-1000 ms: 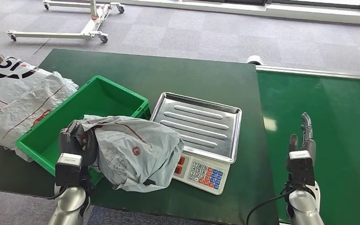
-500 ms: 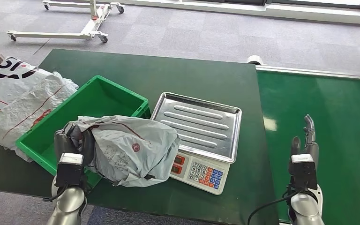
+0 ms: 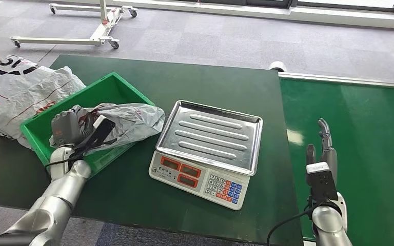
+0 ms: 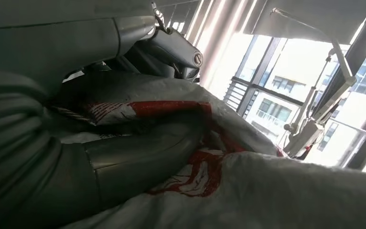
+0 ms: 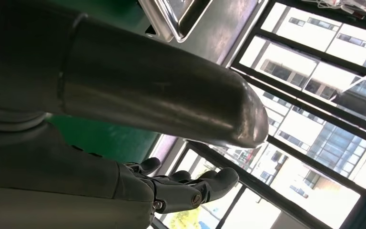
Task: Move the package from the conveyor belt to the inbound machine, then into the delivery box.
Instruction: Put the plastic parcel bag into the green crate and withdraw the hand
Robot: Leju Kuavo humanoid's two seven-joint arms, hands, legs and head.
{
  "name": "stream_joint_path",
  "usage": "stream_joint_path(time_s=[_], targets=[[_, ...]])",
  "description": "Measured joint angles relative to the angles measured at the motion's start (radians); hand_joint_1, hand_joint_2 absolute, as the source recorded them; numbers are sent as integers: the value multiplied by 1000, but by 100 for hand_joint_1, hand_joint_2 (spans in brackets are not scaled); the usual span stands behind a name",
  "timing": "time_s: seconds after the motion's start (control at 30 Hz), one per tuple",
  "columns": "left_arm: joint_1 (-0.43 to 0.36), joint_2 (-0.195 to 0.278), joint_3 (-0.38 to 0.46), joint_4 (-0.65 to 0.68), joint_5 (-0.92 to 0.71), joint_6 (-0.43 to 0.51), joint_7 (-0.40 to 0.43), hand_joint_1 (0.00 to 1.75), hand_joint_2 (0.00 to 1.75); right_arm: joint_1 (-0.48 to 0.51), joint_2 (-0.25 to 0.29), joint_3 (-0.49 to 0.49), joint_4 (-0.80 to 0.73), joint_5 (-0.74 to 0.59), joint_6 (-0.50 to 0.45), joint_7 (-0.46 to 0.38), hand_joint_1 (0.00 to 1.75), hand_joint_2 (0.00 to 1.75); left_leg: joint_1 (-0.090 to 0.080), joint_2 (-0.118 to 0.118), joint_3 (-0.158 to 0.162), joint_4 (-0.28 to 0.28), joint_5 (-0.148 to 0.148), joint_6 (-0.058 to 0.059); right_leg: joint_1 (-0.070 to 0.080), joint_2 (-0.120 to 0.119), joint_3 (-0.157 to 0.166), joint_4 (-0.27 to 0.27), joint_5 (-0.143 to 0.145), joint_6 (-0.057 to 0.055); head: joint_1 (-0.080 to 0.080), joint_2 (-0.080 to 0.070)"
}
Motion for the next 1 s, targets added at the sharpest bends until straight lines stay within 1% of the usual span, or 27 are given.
stream_joint_path(time_s=[0.1, 0.27, 0.5, 0.83, 0.9, 1.0], targets=[[-45, 15, 0, 79, -6, 0, 7, 175, 175, 0, 1, 3, 0, -1, 0, 0, 0, 0, 0, 0, 0, 0, 0, 0, 0, 0, -1, 0, 1, 0, 0, 0], [-74, 22, 0, 142, -7, 1, 7, 175, 175, 0, 1, 5, 0, -2, -1, 0, 0, 0, 0, 0, -1, 0, 0, 0, 0, 0, -1, 0, 0, 0, 0, 0], [-92, 25, 0, 178, -7, 1, 7, 175, 175, 0, 1, 6, 0, -2, -1, 0, 0, 0, 0, 0, -1, -1, 1, -1, 0, 0, -2, 0, 0, 0, 0, 0], [-101, 25, 0, 196, -7, 1, 7, 175, 175, 0, 1, 9, 0, -2, -1, 0, 0, 0, 0, 0, -1, -1, 1, -1, 0, 0, -2, 0, 0, 0, 0, 0], [-102, 26, 0, 199, -20, 2, 22, 175, 175, 0, 1, 9, 0, -4, -1, 0, 0, 0, 0, 0, -1, -1, 1, -1, 0, 0, -2, 0, 0, 0, 0, 0], [-106, 33, 0, 208, -71, 2, 84, 175, 175, 1, 1, 9, 1, -12, -4, -3, 0, 0, 0, 0, -1, -1, 1, -1, 1, 1, -2, 0, 0, -1, 0, 0]])
